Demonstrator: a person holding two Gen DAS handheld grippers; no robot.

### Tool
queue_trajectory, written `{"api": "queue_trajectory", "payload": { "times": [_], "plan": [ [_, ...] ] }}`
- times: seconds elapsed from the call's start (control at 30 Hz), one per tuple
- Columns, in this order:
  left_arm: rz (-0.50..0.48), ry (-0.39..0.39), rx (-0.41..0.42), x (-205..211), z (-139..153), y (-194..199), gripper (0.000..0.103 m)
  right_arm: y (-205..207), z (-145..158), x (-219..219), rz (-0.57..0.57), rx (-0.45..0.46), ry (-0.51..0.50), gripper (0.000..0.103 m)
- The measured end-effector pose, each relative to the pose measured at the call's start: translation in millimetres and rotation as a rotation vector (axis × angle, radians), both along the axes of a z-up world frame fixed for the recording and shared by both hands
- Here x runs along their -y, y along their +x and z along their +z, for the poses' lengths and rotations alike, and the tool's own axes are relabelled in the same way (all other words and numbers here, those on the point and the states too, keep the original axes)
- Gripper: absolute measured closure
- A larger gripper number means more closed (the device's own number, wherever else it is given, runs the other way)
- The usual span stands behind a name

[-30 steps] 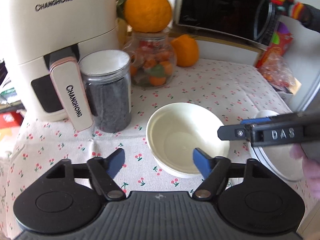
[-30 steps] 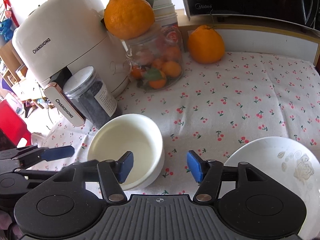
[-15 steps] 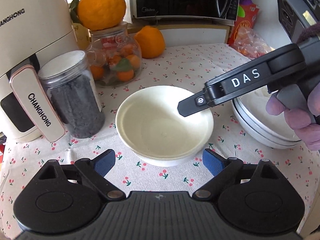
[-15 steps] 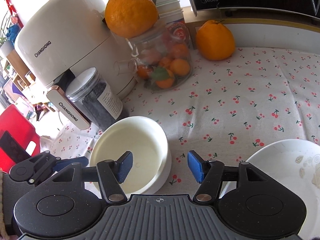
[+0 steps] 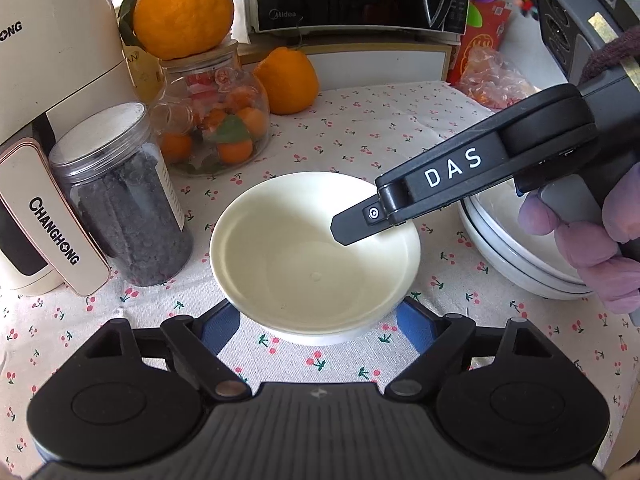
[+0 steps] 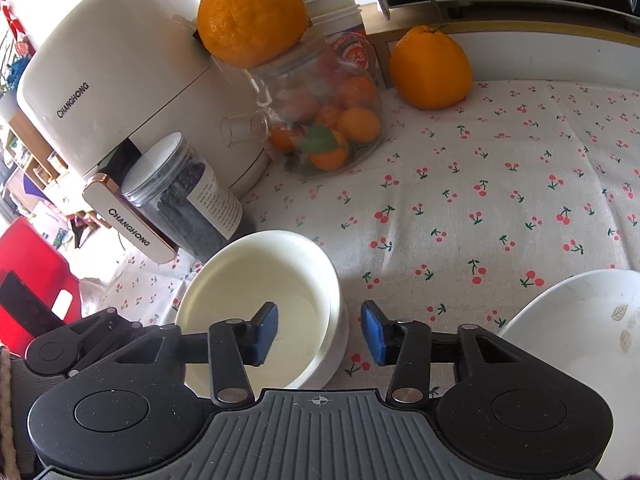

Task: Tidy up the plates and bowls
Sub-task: 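Close the right tool on the cream bowl rim, then lift the cream bowl with the right tool and carry it over the plate stack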

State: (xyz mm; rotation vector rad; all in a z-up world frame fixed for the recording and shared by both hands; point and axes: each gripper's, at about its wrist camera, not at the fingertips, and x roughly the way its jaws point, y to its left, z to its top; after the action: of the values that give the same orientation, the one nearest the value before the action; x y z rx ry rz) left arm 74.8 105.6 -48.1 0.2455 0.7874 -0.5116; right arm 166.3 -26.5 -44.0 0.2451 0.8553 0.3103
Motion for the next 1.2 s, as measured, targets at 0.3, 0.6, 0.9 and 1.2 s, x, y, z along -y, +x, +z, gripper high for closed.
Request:
{"api": "queue_trajectory", "payload": {
  "times": [0.3,0.6,0.9,1.2],
  "plan": [
    [0.001,0.018,0.006,1.6,-1.3,0.9,0.019,2.2,-3.0,-0.4,-0.017,-0.005,-0.013,0.078],
    [-0.002,0.032,0.006,2.2,-3.4,4.1,0.018,3.8,-9.1,-1.3,-0.01,-0.024,-0.027,0.081],
    [-0.003,0.022,0.024,3.1,5.2,1.3,0.019,-3.2,2.7,-2.4,-0.011,0.012,-0.054,0.082],
    [-0.008,0.005,0.049,6.7,16.1,-4.6,0.019,-11.5,17.7,2.7,-0.009,0.045,-0.057,0.082]
  ]
}}
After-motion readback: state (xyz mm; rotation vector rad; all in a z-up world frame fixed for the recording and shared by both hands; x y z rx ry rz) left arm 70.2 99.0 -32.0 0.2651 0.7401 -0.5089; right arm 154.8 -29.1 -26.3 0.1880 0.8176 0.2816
